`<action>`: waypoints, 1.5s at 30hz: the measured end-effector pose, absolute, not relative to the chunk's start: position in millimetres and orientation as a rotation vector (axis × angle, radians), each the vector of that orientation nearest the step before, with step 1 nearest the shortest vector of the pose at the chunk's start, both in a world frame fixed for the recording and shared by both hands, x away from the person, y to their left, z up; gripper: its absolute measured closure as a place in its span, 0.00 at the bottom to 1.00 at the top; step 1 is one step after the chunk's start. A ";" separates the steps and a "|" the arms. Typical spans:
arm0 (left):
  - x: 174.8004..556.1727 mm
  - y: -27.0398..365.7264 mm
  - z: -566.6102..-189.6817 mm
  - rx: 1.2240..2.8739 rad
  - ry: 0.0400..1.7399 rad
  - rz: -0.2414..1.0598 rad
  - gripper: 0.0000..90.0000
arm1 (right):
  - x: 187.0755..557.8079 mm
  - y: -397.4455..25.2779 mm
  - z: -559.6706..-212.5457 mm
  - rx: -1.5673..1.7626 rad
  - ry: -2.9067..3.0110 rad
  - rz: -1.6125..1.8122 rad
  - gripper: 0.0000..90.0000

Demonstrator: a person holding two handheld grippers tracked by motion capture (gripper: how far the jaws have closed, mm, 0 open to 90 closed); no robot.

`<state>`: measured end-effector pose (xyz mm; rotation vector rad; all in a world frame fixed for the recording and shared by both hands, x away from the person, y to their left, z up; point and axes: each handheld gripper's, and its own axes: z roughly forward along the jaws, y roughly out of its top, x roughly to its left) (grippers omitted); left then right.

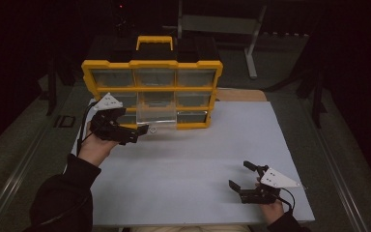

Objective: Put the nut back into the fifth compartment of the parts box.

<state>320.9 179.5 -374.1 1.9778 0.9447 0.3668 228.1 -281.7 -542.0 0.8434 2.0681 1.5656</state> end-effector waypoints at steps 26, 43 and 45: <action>265.8 206.9 -423.4 1.905 0.766 0.337 0.00 | 227.7 -281.6 -541.2 0.839 2.068 1.562 0.11; 245.3 211.0 -464.2 1.913 0.720 0.324 0.00 | 227.2 -281.4 -540.8 0.836 2.065 1.564 0.11; 243.6 211.6 -469.5 1.922 0.723 0.324 0.00 | 227.2 -281.4 -540.7 0.838 2.065 1.564 0.11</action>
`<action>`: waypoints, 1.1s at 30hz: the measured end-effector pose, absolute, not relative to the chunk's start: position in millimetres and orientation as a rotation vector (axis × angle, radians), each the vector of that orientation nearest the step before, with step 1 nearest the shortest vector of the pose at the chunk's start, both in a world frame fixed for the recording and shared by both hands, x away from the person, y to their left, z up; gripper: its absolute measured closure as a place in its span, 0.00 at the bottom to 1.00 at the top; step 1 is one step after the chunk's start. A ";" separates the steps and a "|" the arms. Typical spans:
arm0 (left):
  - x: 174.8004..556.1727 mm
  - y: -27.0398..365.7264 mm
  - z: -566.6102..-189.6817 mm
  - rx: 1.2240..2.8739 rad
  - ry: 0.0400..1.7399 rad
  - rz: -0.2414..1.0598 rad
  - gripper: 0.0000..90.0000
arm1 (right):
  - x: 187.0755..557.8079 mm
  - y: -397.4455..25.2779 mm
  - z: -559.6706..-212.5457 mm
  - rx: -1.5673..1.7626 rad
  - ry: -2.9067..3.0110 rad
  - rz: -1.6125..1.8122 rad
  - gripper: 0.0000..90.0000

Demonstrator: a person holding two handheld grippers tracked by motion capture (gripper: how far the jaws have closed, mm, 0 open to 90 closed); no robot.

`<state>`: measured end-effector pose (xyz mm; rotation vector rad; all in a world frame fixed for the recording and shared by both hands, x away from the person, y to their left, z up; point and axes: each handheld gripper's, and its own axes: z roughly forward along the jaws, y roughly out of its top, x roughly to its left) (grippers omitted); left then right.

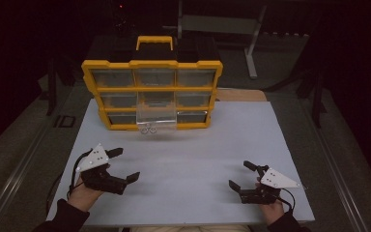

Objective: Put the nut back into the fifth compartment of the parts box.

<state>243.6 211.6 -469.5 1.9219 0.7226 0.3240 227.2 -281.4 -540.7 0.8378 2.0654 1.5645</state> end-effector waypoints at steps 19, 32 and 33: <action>233.4 225.2 -508.1 1.915 0.810 0.351 0.00 | 227.4 -281.5 -541.0 0.837 2.067 1.562 0.11; 231.2 236.4 -528.0 1.947 0.897 0.363 0.00 | 226.8 -281.4 -540.1 0.834 2.065 1.563 0.11; 230.8 237.0 -529.0 1.945 0.902 0.366 0.00 | 226.8 -281.5 -540.1 0.834 2.064 1.563 0.11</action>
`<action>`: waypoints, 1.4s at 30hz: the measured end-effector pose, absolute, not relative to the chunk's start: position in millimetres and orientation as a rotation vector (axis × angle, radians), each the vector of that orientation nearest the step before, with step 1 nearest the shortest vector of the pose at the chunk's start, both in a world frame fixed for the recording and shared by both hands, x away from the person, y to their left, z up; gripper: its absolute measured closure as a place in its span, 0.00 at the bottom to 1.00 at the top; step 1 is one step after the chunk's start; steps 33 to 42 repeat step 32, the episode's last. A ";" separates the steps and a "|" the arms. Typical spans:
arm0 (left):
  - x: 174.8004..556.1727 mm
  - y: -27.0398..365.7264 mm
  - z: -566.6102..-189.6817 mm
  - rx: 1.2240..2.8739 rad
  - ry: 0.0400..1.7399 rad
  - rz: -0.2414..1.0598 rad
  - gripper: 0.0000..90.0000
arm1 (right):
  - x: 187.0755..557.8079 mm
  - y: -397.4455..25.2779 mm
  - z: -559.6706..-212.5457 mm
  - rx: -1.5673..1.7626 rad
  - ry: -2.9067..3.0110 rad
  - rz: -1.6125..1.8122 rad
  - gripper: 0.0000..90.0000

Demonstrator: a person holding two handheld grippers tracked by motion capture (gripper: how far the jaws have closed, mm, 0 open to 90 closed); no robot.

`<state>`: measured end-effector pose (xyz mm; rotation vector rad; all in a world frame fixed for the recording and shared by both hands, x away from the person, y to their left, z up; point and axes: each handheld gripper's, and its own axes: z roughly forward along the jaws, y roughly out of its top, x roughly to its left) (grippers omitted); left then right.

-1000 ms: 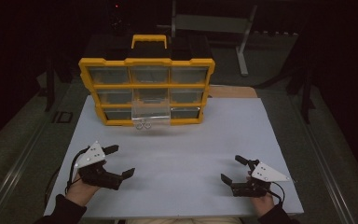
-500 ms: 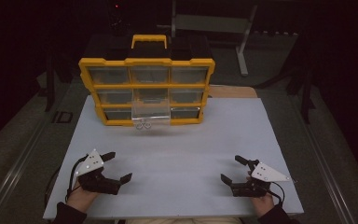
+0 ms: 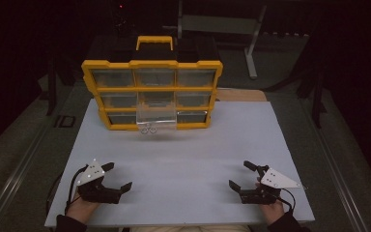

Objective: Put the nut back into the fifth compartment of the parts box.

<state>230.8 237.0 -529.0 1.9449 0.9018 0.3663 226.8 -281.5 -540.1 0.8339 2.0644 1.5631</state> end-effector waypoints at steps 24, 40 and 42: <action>225.1 240.0 -540.2 1.877 0.942 0.421 0.00 | 226.9 -281.6 -540.6 0.830 2.068 1.558 0.11; 225.9 239.8 -542.5 1.883 0.944 0.409 0.00 | 226.7 -281.5 -540.2 0.830 2.067 1.557 0.11; 225.9 239.8 -542.5 1.883 0.944 0.409 0.00 | 226.7 -281.5 -540.2 0.830 2.067 1.557 0.11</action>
